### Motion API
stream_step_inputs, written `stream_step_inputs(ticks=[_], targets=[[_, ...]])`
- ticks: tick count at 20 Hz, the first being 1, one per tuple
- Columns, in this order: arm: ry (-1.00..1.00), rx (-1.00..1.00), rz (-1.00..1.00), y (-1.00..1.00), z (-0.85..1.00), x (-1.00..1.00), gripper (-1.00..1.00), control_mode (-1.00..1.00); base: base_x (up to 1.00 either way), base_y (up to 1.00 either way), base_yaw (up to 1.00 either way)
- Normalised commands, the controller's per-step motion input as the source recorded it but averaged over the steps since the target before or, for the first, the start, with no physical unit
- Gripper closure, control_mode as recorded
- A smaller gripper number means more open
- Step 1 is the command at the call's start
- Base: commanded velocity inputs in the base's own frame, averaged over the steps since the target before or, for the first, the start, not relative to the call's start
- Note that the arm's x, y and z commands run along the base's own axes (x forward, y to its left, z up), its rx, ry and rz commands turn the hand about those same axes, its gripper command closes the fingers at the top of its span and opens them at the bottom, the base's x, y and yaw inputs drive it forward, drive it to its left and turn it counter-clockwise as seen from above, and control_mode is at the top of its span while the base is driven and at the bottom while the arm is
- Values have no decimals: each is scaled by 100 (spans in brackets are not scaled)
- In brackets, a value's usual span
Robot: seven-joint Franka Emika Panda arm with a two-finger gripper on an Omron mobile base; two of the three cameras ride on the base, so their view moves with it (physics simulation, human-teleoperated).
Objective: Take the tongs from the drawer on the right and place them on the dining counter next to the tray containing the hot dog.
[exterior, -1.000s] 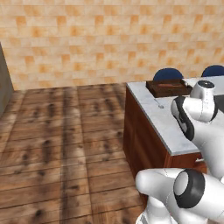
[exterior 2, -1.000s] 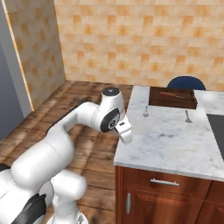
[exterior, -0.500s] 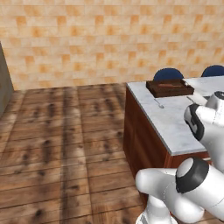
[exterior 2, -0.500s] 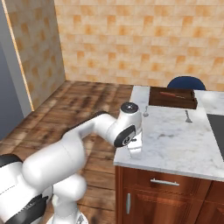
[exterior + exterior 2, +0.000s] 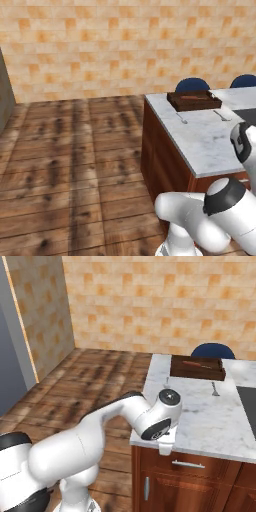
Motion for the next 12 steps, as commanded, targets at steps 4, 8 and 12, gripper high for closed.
stream_step_inputs(ticks=[4, 8, 12], targets=[[-4, 8, 0, -38, -10, -32, -100, -100, 0, 0, 0], [-12, 5, 0, -21, -23, -27, -100, -100, 0, 0, 0], [-24, 0, 0, 0, -32, -21, -100, -100, 0, 0, 0]])
